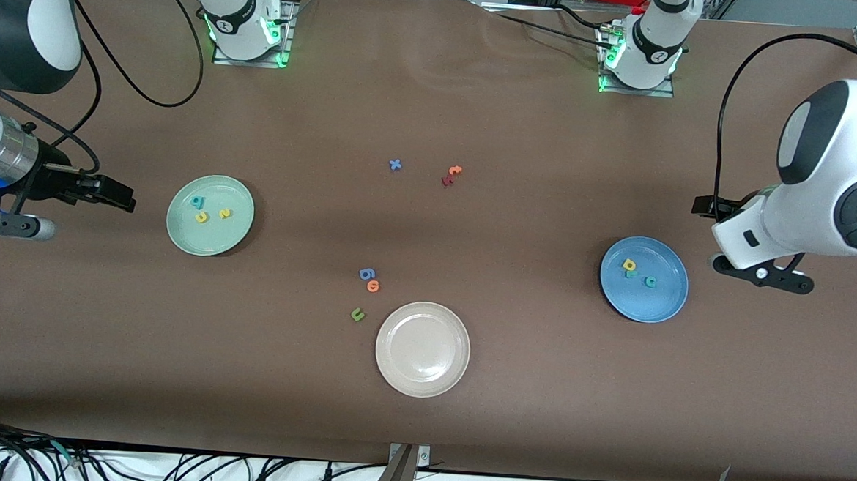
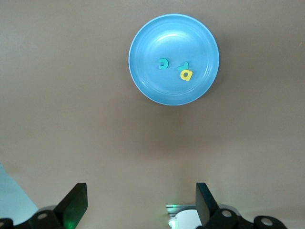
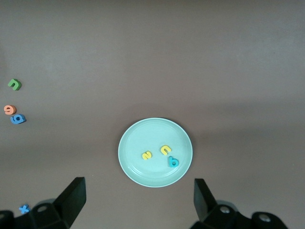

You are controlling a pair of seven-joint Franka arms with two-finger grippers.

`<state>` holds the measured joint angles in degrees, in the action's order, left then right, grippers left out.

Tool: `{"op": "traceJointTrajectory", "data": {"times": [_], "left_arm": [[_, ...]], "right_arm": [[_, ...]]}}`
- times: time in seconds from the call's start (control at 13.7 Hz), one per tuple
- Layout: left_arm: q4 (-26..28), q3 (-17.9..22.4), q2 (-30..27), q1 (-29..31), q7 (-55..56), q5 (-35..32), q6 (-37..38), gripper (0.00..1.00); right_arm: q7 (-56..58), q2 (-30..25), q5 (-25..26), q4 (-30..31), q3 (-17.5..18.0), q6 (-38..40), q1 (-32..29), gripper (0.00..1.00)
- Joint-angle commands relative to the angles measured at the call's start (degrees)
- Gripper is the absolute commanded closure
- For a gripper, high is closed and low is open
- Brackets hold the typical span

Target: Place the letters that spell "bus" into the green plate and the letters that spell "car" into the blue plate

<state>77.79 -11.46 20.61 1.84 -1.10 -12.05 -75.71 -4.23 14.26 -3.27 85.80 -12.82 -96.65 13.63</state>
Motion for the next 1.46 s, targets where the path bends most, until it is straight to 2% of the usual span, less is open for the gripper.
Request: {"op": "traceJointTrajectory", "data": {"times": [0.0,0.15,0.22,0.51,0.58,0.8,1.38], "left_arm": [[5.1,4.3,-7.2,-0.4,1.2,7.2,-0.7,0.0],[10.9,12.1,-13.3,-3.0,1.0,12.7,-6.1,0.0],[12.4,13.6,-14.3,-3.6,1.3,12.8,-7.7,0.0],[14.8,14.5,-18.4,-3.8,1.2,14.7,-18.0,0.0],[15.4,14.5,-19.3,-3.8,1.2,14.3,-18.7,0.0],[18.5,14.3,-23.1,-3.8,1.4,14.0,-18.3,0.0],[17.7,14.1,-22.2,-3.6,1.4,13.9,-15.6,0.0]], "right_arm": [[-2.9,-1.6,1.0,1.0,0.2,-0.9,0.4,0.0],[-4.7,-1.5,1.0,-0.3,0.2,-0.6,0.4,0.0],[-4.7,-1.4,0.8,-0.3,0.3,-0.6,0.4,0.0],[-4.6,-1.3,0.5,-0.3,0.1,0.0,0.3,0.0],[-4.7,-1.2,0.5,-0.3,0.1,0.1,0.3,0.0],[-4.6,-1.2,0.5,-0.3,0.1,0.2,0.3,0.0],[-4.6,-1.2,0.5,-0.3,0.1,0.2,0.3,0.0]]}}
